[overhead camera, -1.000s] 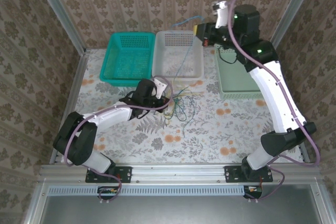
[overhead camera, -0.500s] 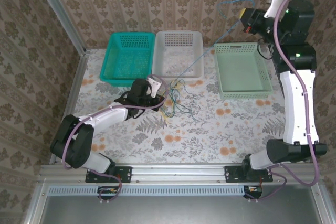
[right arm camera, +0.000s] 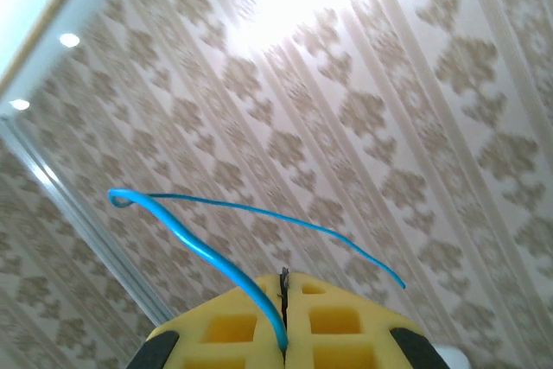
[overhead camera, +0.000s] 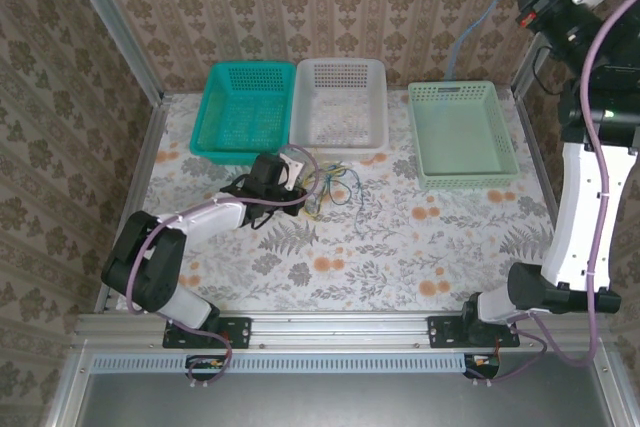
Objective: Untangle the cables
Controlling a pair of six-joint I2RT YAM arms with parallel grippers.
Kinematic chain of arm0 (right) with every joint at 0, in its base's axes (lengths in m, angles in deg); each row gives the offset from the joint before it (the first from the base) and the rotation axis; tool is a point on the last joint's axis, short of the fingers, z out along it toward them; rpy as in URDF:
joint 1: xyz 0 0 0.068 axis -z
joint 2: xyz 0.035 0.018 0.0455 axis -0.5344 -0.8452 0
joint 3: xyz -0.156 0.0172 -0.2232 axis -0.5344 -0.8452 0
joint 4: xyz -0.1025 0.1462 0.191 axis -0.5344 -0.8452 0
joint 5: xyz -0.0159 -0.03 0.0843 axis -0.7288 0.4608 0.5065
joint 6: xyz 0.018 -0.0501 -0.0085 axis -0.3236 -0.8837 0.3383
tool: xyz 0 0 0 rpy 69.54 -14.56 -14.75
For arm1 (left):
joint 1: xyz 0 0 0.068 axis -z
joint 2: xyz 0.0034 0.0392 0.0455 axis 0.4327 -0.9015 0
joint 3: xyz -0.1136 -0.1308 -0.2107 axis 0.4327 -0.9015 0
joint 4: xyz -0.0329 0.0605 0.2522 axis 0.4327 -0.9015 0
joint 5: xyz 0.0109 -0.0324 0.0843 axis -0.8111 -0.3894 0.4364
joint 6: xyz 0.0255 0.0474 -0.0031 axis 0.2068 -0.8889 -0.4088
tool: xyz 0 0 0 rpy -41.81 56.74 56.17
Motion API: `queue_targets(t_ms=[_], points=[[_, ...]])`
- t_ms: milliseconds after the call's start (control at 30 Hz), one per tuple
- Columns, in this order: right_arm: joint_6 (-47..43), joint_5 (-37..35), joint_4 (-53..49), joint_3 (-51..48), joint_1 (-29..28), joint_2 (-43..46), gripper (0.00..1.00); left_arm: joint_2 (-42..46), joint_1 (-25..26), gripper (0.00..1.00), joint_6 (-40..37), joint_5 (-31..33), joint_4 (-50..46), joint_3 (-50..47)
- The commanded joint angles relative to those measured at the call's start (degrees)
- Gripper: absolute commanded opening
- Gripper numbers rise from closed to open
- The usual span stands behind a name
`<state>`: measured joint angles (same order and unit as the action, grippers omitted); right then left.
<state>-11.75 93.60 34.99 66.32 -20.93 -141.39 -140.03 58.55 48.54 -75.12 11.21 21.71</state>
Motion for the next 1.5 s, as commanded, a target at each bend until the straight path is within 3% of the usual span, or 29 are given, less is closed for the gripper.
queue_targets(t_ms=[0, 267, 533, 833, 1200, 1467], points=[[4.5, 0.8, 3.3, 4.6, 0.1, -0.9, 0.0, -0.4, -0.4, 0.0, -0.3, 1.0, -2.0, 1.2], [3.1, 1.9, 1.3, 1.4, 0.1, 0.1, 0.0, 1.3, -0.1, 0.0, -0.3, 0.1, -1.7, 1.4], [-7.0, -4.2, 0.5, -19.4, 0.0, 6.1, 0.0, 3.0, 0.1, 0.0, 0.5, -0.3, -1.1, 0.9], [-10.2, -11.1, 6.7, -30.3, 0.0, 4.7, 0.0, 4.1, 0.1, 0.0, 2.0, 0.1, 0.2, -0.8], [-17.4, -17.3, 10.4, -37.6, 0.3, 0.8, 0.0, 4.4, 0.2, 0.0, 2.2, 0.3, 0.0, -1.0], [-22.5, -22.2, 6.8, -35.9, 0.3, -2.1, 0.0, 4.3, 0.2, 0.0, 2.4, 0.6, 0.0, -1.2]])
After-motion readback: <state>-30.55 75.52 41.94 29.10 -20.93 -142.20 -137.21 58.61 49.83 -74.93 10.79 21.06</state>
